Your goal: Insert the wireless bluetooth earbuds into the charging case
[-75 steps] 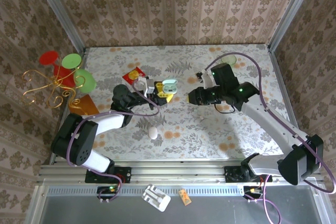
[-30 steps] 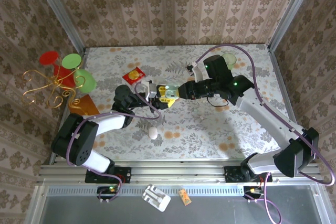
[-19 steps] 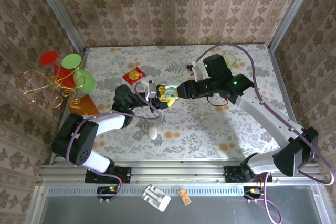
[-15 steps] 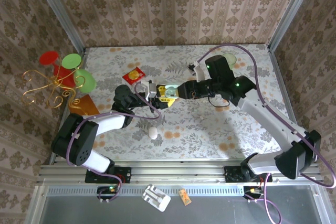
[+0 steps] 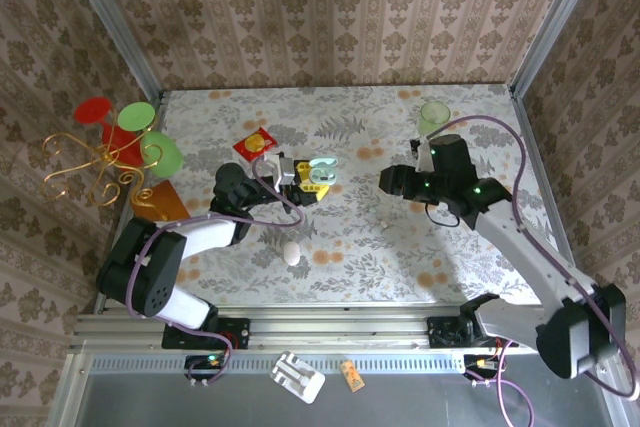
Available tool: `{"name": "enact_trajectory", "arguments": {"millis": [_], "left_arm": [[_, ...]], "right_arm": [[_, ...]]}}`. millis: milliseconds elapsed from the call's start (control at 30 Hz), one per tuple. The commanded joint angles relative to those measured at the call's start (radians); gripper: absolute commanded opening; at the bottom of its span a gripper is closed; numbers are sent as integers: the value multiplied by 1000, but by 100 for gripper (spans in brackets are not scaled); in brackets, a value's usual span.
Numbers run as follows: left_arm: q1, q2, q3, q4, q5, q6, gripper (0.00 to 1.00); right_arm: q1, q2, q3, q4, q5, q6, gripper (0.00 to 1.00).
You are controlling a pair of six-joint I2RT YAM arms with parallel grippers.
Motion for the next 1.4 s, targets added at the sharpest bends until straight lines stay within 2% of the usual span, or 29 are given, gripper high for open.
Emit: {"name": "enact_trajectory", "arguments": {"millis": [0, 400, 733, 1067, 1367], "left_arm": [[3, -27, -7, 32, 2, 14, 10], [-7, -31, -1, 23, -4, 11, 10], [-8, -32, 10, 9, -3, 14, 10], [-8, -32, 13, 4, 0, 15, 10], [-8, -18, 13, 17, 0, 12, 10]], "right_arm": [[2, 95, -8, 35, 41, 7, 54], [43, 471, 97, 111, 70, -75, 57], [53, 637, 172, 107, 93, -123, 59], [57, 637, 124, 93, 79, -132, 58], [101, 550, 59, 49, 93, -121, 47]]}}
